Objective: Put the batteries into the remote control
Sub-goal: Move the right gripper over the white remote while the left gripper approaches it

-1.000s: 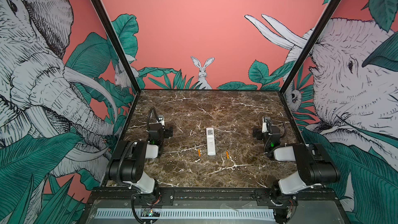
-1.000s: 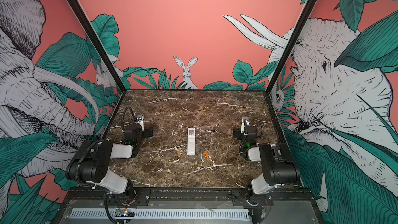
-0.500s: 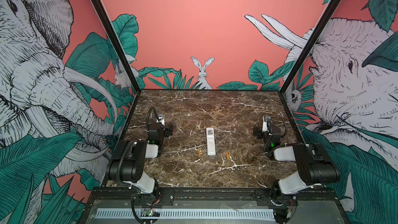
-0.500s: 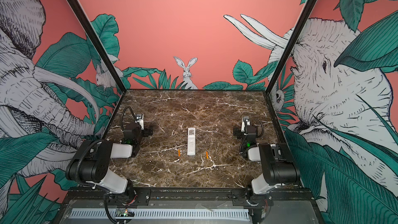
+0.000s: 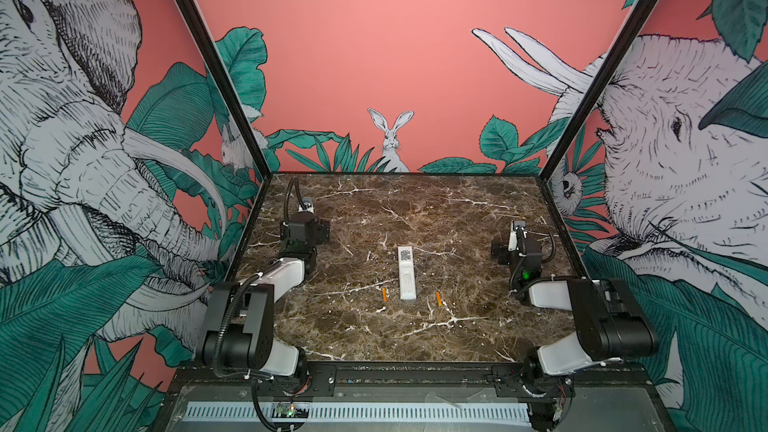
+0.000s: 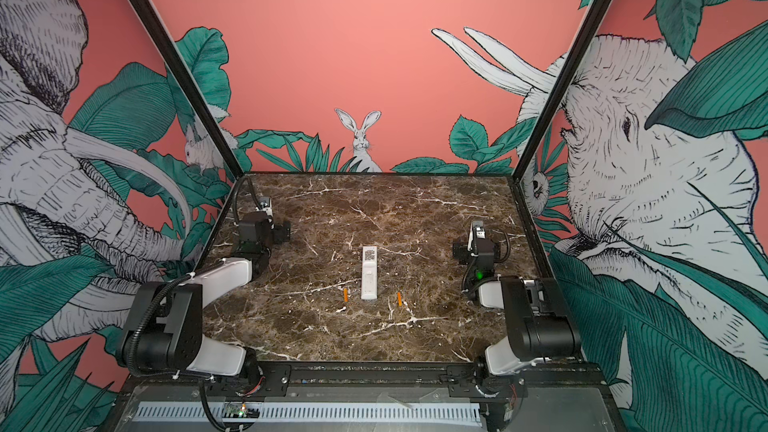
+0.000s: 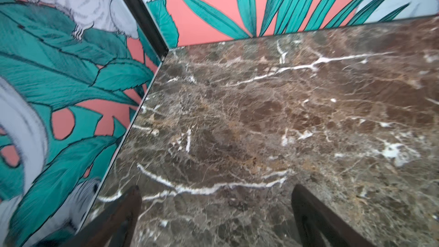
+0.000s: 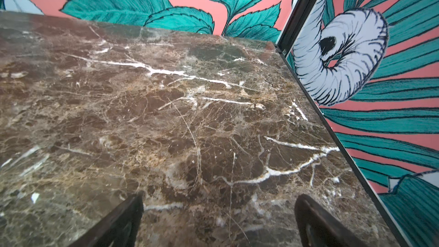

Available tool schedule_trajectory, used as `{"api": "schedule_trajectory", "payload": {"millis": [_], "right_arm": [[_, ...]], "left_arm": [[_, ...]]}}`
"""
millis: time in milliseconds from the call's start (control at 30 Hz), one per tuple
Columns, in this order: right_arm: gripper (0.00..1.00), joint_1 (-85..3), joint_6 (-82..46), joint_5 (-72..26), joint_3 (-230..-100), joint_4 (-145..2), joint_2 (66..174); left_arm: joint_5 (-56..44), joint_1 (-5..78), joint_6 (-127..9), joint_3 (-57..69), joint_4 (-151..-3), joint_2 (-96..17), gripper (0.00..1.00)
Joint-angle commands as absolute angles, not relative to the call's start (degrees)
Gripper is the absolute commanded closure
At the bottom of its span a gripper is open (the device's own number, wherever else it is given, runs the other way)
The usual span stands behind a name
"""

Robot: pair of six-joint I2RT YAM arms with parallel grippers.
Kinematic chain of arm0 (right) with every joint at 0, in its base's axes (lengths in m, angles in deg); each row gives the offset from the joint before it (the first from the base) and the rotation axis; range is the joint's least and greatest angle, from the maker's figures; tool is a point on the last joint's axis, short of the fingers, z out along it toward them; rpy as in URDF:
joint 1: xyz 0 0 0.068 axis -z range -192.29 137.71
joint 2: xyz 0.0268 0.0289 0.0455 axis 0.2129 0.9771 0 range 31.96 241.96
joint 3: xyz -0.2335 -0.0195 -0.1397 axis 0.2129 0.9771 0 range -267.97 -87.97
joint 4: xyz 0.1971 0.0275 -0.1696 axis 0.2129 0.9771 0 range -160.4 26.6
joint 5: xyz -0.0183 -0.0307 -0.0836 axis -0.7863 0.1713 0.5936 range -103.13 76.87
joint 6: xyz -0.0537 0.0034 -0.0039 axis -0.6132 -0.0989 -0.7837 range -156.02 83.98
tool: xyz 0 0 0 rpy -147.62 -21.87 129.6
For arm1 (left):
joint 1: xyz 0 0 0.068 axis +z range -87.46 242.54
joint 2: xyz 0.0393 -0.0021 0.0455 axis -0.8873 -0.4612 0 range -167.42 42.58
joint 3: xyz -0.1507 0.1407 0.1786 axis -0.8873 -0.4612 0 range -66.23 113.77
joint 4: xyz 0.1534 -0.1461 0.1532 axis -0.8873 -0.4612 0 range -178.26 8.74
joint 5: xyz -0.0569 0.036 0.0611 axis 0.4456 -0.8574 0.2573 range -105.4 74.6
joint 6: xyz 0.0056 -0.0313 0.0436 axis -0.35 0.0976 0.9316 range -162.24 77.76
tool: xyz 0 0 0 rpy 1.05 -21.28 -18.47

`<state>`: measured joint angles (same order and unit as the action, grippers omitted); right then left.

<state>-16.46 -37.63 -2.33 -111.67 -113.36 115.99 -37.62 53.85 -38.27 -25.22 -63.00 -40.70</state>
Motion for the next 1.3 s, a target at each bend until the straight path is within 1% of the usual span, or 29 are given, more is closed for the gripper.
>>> {"api": "schedule_trajectory", "payload": {"millis": [0, 167, 300, 333, 400, 567, 700, 833, 900, 1100, 1267], "right_arm": [[0.01, -18.3, -40.4, -3.4, -117.6, -101.7, 109.6], [0.0, -24.3, -40.4, 0.0, -126.0, -84.5, 103.4], [0.0, -31.7, -37.4, 5.0, -133.9, -68.3, 103.0], [0.01, -33.3, -36.1, 6.1, -135.7, -64.7, 103.4], [0.01, -36.5, -33.1, 4.9, -139.9, -56.5, 104.9], [0.0, -44.6, -26.9, 2.9, -144.5, -44.3, 107.9], [0.01, -51.0, -23.1, 1.5, -144.6, -40.0, 109.2], [0.05, -56.7, -18.8, -0.6, -144.2, -37.1, 111.3], [0.09, -58.9, -16.6, -2.4, -143.3, -36.6, 112.6], [0.15, -62.8, -12.0, -4.9, -140.3, -37.0, 114.8], [0.21, -63.2, -10.5, -4.6, -138.7, -37.8, 114.9]], "left_arm": [[-48.3, 50.7, -40.1, -19.1, -78.5, -39.2, 0.0], [-49.1, 48.1, -47.7, -8.8, -97.7, -39.5, 0.0], [-45.4, 46.7, -54.4, -3.5, -109.6, -39.2, 0.0], [-44.7, 46.3, -55.3, -3.0, -111.0, -39.1, 0.01], [-42.3, 45.2, -57.3, -2.2, -114.8, -38.2, 0.0], [-32.2, 43.6, -57.9, -3.8, -117.7, -34.2, 0.0], [-24.6, 43.5, -57.8, -6.0, -119.5, -29.9, 0.0], [-19.5, 43.4, -57.0, -8.3, -120.9, -25.9, 0.0], [-17.3, 43.4, -56.5, -9.7, -121.5, -23.8, 0.0], [-12.9, 43.4, -56.5, -12.5, -122.2, -19.9, 0.0], [-9.6, 43.3, -57.8, -14.4, -121.2, -19.1, 0.0]]}}
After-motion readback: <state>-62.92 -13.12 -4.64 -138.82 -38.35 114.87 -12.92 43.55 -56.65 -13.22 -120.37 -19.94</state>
